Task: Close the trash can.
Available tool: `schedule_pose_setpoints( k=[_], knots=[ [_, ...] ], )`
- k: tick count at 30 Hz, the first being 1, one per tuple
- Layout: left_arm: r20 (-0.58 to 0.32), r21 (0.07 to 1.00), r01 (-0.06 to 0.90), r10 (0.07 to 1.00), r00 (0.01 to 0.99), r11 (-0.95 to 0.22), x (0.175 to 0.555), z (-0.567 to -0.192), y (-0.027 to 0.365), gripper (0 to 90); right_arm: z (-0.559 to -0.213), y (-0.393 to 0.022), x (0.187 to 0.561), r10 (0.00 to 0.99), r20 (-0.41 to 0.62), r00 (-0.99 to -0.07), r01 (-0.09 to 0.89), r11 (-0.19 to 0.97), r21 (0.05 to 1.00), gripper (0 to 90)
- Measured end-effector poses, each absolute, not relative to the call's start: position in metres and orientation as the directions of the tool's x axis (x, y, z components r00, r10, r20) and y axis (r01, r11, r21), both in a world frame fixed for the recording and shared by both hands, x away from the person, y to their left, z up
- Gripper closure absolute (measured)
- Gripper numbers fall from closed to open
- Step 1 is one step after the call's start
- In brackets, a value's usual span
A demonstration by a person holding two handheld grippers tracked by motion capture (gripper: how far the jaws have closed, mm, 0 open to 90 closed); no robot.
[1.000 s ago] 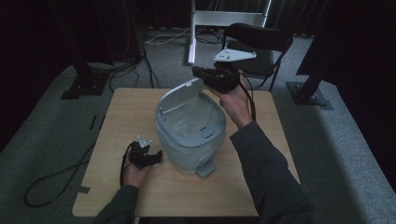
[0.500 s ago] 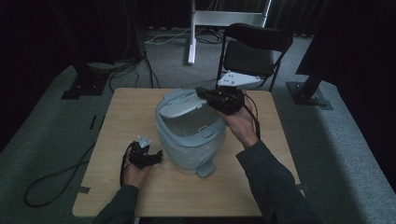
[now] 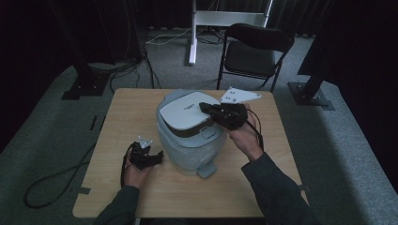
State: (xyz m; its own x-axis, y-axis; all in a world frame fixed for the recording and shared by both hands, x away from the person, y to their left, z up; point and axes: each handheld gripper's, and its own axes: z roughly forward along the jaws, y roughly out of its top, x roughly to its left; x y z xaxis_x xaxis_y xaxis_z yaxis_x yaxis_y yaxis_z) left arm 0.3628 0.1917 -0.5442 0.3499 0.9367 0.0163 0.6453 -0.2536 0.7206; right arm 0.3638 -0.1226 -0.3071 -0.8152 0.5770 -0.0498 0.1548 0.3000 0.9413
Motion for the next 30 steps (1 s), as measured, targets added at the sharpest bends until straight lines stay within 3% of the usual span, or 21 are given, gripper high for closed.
schedule_pose_setpoints(
  k=[17, 30],
  knots=[
    [0.019, 0.720, 0.645, 0.936, 0.351, -0.256, 0.364, -0.544, 0.191, 24.3, -0.327, -0.129, 0.342, 0.556, -0.027, -0.830, 0.180, 0.314, 0.932, 90.0],
    [0.019, 0.720, 0.645, 0.936, 0.351, -0.256, 0.364, -0.544, 0.191, 24.2, -0.329, -0.132, 0.334, 0.565, -0.079, -0.821, 0.139, 0.333, 0.933, 90.0]
  ],
)
